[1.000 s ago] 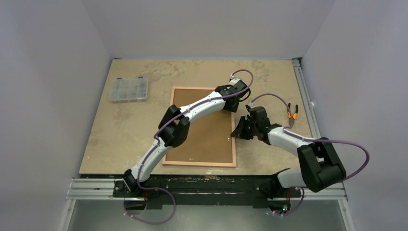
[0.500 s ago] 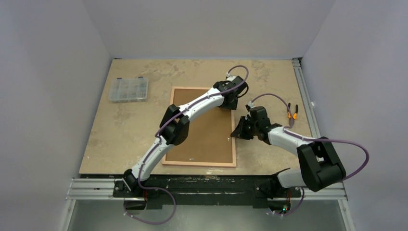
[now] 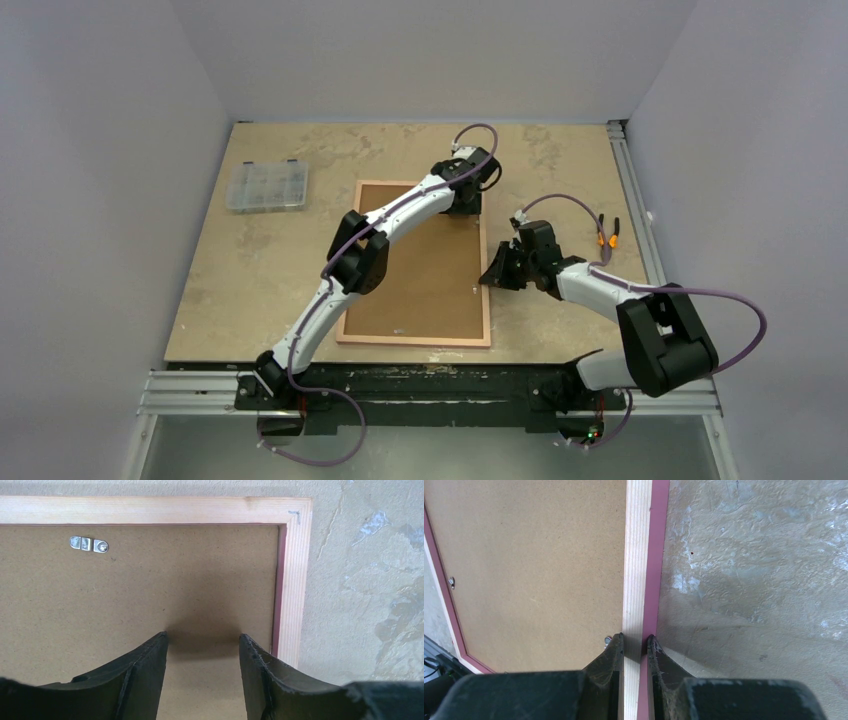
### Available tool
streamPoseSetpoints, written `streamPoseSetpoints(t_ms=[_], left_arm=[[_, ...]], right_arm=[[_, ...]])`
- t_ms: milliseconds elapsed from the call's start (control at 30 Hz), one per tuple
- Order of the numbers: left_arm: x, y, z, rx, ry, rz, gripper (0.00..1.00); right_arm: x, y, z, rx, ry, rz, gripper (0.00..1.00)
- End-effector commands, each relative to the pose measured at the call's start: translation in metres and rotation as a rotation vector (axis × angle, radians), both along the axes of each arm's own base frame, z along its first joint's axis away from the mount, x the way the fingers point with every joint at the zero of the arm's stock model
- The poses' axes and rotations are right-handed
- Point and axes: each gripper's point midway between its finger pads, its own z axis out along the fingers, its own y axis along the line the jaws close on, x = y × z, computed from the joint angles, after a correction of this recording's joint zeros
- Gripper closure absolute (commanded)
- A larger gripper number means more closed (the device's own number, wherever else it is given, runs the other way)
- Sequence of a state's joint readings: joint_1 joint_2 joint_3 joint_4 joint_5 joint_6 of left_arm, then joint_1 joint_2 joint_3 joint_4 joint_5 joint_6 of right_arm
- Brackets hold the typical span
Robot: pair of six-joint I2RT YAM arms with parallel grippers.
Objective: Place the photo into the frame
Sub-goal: Install the photo frame at the center of the board.
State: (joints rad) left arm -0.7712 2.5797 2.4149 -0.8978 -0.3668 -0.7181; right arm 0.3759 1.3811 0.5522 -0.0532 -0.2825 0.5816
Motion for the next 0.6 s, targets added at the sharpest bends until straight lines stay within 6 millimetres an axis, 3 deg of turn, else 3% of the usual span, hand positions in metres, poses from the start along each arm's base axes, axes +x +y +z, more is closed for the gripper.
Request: streamPoseSetpoints(t_ms=[0,133,267,300,433,567], left_arm=[[0.004,-0.012,0.007,-0.055,-0.025,-0.028,0.47],[-0.004,-0.015,0.034,-0.131,-0.081,-0.081,0.43],[-0.018,-0.005,0.083,-0.232,-0.158,-0.122,0.38],[-0.025,0.001,0.103,-0.258,-0.184,-0.127,0.36],[-0.051,0.033,0.135,-0.355,-0.215,-0.136,0.33],[-0.08,0.088,0.135,-0.362,-0.184,-0.107,0.31]], right_arm=[[-0.06,-0.012,-0.037,-0.072,0.233,0.065,1.0],[-0.054,-0.01,-0.03,-0.064,0.214,0.068,1.0],[-0.047,-0.004,-0.019,-0.038,0.183,0.075,0.99],[-0.046,-0.002,-0.016,-0.027,0.174,0.082,0.97],[-0.038,0.004,-0.002,-0.001,0.135,0.093,0.73],[-0.031,0.005,0.007,-0.001,0.108,0.098,0.57]])
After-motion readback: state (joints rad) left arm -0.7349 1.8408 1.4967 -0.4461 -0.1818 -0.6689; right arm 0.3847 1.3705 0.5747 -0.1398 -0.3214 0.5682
